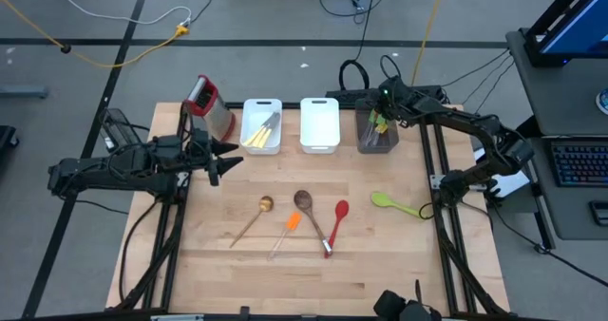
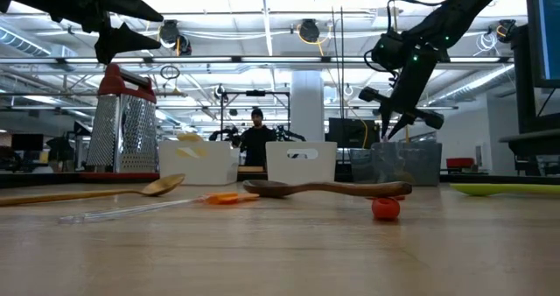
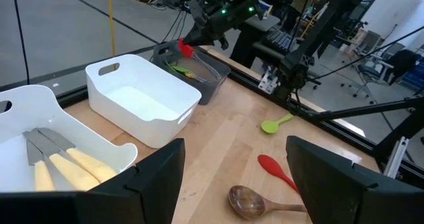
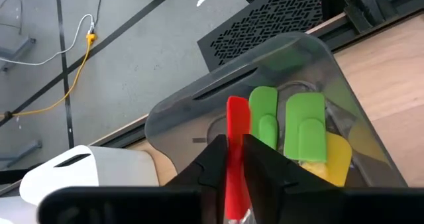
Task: Pick & Place Kitchen Items
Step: Put the red spatula into the black bin, then put the orange spatula into the black bin
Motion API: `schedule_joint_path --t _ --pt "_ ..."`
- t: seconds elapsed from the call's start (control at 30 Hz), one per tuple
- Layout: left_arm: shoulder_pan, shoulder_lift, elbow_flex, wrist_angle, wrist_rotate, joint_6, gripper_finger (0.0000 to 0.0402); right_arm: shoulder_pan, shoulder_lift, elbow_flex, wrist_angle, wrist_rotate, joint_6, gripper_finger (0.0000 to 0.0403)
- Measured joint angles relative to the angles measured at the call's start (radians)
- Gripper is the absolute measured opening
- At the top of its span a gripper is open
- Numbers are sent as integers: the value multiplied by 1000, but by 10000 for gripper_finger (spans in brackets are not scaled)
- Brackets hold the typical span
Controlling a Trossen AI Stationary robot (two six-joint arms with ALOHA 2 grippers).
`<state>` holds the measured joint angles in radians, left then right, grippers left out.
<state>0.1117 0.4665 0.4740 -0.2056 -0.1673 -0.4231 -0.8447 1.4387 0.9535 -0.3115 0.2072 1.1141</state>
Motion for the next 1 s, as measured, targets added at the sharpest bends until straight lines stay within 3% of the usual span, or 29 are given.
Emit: schedule_joint_path --t 0.33,0.53,0.7,0.9,1.0 --pt "0 0 0 0 0 0 269 -6 -2 0 0 -1 -2 116" --pt "0 0 0 0 0 0 269 -2 -49 0 43 -71 -99 131" --pt "0 0 0 0 0 0 269 34 -116 0 50 -145 -190 103" --pt "0 0 0 0 0 0 269 109 -183 0 23 -157 -275 11" --pt "0 0 0 1 0 0 269 154 -206 0 29 -159 -282 9"
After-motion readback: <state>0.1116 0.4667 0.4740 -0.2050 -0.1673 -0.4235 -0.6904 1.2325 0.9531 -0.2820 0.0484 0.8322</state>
